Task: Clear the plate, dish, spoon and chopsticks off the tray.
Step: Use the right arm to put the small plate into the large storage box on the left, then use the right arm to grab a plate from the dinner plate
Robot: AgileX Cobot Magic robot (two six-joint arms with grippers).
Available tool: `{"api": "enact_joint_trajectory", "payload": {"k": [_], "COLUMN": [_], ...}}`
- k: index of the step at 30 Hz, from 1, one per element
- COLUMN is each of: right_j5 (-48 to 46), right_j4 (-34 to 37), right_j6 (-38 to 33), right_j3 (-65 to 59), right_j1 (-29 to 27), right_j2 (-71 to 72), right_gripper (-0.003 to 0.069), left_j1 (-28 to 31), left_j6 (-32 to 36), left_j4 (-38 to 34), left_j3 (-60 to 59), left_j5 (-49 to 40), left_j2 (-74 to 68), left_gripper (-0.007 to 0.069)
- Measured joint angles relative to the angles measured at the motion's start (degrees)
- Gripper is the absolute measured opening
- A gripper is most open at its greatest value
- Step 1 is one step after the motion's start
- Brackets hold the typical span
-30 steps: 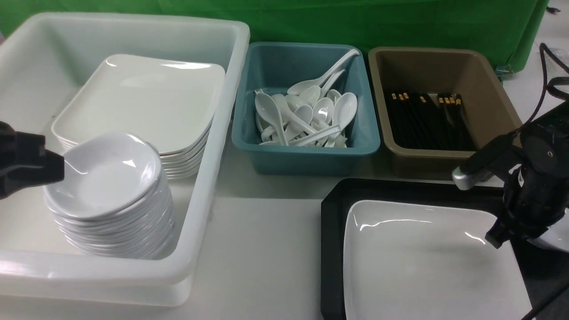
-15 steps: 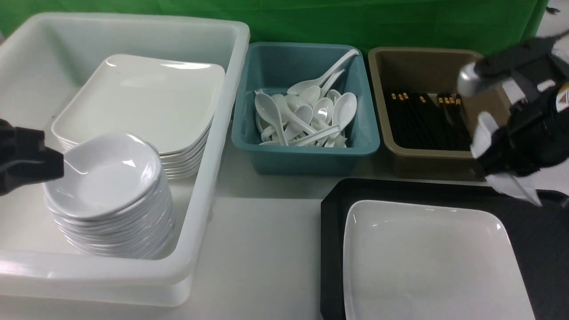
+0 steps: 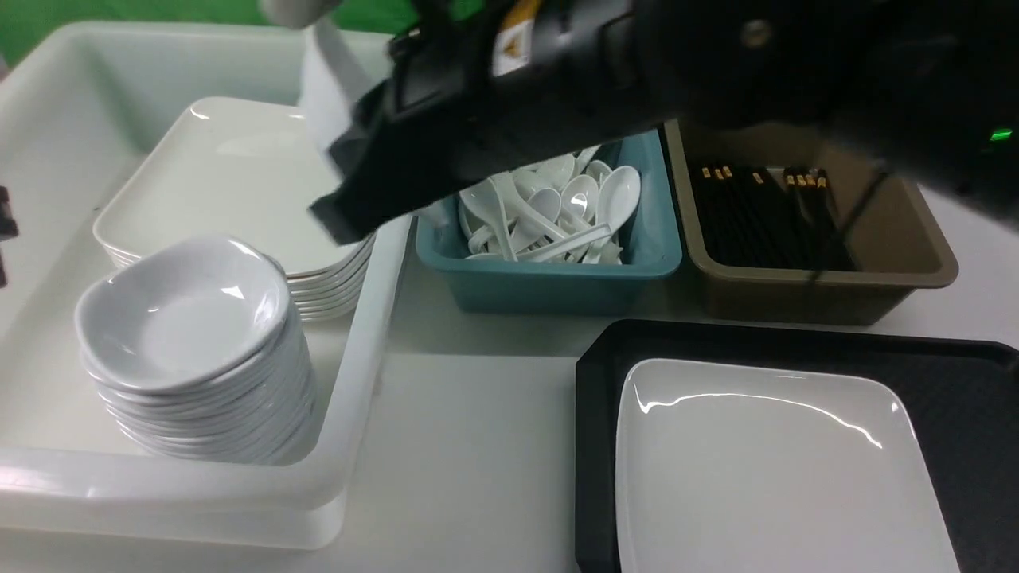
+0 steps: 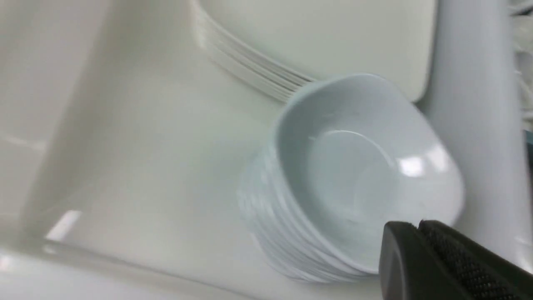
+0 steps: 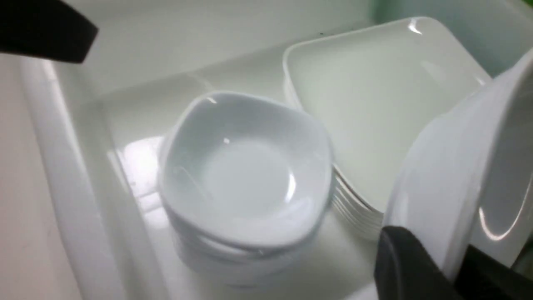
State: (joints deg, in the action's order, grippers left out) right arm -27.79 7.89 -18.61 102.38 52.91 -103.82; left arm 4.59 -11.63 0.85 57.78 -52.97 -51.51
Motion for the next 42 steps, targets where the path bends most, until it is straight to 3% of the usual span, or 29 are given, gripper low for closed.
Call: {"api": "enact_joint_trajectory", "payload": {"k": [7,15,18,19,20,22,26,30,33,35,36,37,39,42], "right_j5": [-0.04,0.46,0.4,0.4,0.4,-0.25,-4.28,-11.42,-17.79,-24.43,-25.09,-29.97,-36.83,-37.11], "right_j4": [0.17,0.11,0.11,0.11,0.11,0.06,-0.07,-2.87,-7.44,-14.53,-15.29,-20.02,-26.86,-26.76], "right_j6": [-1.24,-1.69,-1.4,-0.92,-0.73,1.8,3.22,4.34,6.51,10.2,10.54,13.02,15.62,16.7], "right_j3": [12.92,16.79,16.91,16.91,16.91,16.91,16.91,16.91,17.02,17.09,17.09,17.13,17.22,14.68], "right_j1": [5.64,6.53,6.65,6.65,6.65,6.65,6.65,6.65,6.01,4.58,4.36,2.43,-2.93,-12.1], "right_j2": [-12.58,-19.85,-20.04,-20.04,-20.04,-19.84,-18.09,-13.96,-9.77,-6.41,-6.1,-4.19,-1.73,1.51], "right_gripper": [0.0058,0.0077,0.0177,0.0247,0.0259,0.0426,0.0551,0.0573,0.0531,0.038,0.034,0.0208,0.0073,0.0023], "left_j1": [0.0,0.0,0.0,0.0,0.0,0.0,0.0,0.0,0.0,0.0,0.0,0.0,0.0,0.0], "left_j6": [-2.46,-2.5,-2.5,-2.5,-2.5,-2.5,-2.45,-1.91,-1.68,-1.24,-1.15,-0.56,-0.22,1.31], "left_j4": [2.58,2.99,3.26,3.3,3.3,3.3,3.42,3.62,3.68,3.68,3.74,3.74,3.48,2.43], "left_j3": [0.0,-0.05,-0.05,-0.05,-0.05,-0.05,-0.05,-0.05,-0.05,-0.05,-0.05,-0.05,-0.05,-0.05], "left_j5": [0.38,0.44,0.44,0.44,0.44,0.44,0.44,0.44,0.16,0.09,0.03,0.03,-0.09,-1.12], "left_j2": [0.0,0.0,0.0,0.0,0.0,0.0,0.0,0.0,0.0,0.0,0.0,0.0,0.0,0.0], "left_gripper": [0.0011,0.0011,0.0011,0.0011,0.0011,0.0011,0.0011,0.0011,0.0011,0.0011,0.0011,0.0011,0.0011,0.0011]}}
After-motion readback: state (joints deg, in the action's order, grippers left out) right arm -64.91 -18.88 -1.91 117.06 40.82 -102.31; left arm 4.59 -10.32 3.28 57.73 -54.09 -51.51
